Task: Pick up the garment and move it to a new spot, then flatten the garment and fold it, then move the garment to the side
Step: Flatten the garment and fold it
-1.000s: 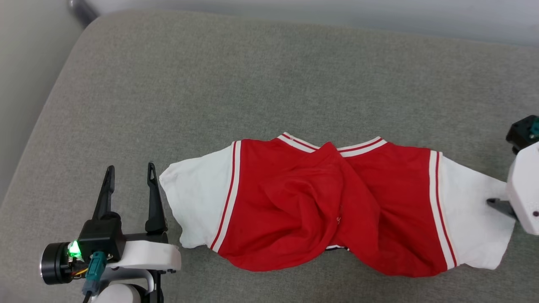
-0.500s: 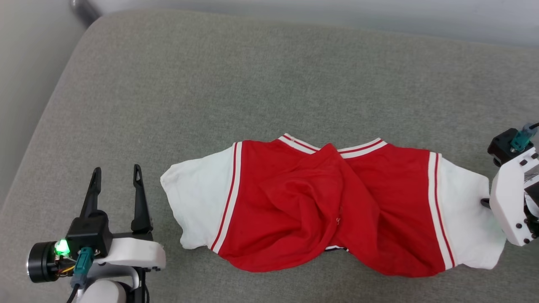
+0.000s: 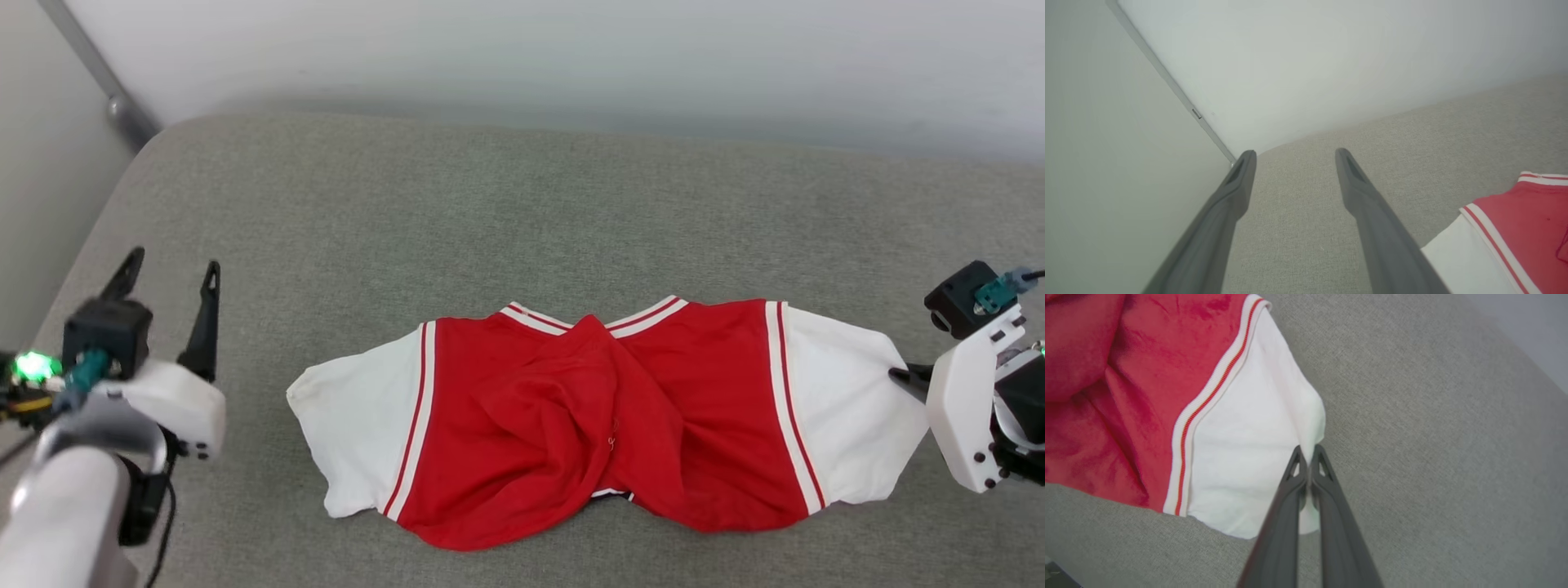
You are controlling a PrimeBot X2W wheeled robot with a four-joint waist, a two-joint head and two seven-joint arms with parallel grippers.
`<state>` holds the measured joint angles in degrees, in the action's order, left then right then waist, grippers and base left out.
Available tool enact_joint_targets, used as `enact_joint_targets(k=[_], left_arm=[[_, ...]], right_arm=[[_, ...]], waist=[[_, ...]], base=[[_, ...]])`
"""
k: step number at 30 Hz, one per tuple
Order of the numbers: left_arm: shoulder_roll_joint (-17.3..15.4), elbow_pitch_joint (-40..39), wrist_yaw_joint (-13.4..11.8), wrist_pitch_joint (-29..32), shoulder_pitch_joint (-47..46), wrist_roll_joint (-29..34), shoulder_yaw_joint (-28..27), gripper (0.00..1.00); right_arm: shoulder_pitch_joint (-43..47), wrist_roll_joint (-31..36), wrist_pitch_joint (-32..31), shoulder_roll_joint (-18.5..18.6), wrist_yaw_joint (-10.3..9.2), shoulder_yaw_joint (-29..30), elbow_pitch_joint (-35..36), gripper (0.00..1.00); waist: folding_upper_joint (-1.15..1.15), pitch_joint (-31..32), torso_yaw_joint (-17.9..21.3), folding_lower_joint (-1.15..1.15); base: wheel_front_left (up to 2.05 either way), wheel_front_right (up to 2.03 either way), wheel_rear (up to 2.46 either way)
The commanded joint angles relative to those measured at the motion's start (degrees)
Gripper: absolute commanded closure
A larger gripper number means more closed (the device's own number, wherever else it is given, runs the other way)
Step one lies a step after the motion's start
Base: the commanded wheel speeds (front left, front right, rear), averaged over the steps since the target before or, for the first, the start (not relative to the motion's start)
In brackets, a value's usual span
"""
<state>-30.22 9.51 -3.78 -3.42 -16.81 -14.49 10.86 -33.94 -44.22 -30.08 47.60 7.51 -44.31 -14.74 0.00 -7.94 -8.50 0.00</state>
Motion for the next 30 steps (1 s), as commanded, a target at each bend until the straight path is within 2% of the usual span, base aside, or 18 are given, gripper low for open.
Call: enact_joint_targets(k=[1,6,10,14,18,25,30], left_arm=[[-0.8,0.2,1.0,1.7,-1.3,-0.3,0.6,0.00],[-4.6,0.9,8.0,14.8,-6.7,-2.6,3.9,0.00],[-7.0,1.9,10.7,26.1,-10.9,-7.5,7.9,0.00],[-9.8,1.8,11.1,36.3,-14.9,-13.8,14.5,0.00],[-12.9,1.9,11.1,44.1,-19.2,-20.3,21.1,0.00],[-17.4,2.8,11.1,53.2,-25.1,-27.2,31.6,0.00],[-18.7,3.4,11.1,56.0,-27.7,-30.4,37.9,0.00]], right_arm=[[0.6,0.2,0.6,0.0,-0.04,0.4,0.2,1.00],[2.3,0.8,2.1,-0.8,-0.04,0.8,0.4,1.00],[2.4,1.5,2.6,-1.6,-0.04,1.2,0.7,1.00],[1.0,2.1,2.7,-2.3,-0.04,1.0,1.4,1.00],[-0.7,2.7,2.9,-2.9,-0.04,0.5,2.0,1.00],[-4.2,3.2,3.4,-4.0,-0.04,-1.3,2.5,1.00],[-6.7,3.0,4.1,-4.2,-0.04,-2.6,2.2,1.00]], waist=[[0.00,0.4,0.5,0.00],[0.00,0.4,1.5,0.00],[0.00,-0.5,2.2,0.00],[0.00,-2.1,3.2,0.00],[0.00,-4.2,4.4,0.00],[0.00,-8.0,6.8,0.00],[0.00,-10.5,7.9,0.00]], base=[[0.00,0.00,0.00],[0.00,0.00,0.00],[0.00,0.00,0.00],[0.00,0.00,0.00],[0.00,0.00,0.00],[0.00,0.00,0.00],[0.00,0.00,0.00]])
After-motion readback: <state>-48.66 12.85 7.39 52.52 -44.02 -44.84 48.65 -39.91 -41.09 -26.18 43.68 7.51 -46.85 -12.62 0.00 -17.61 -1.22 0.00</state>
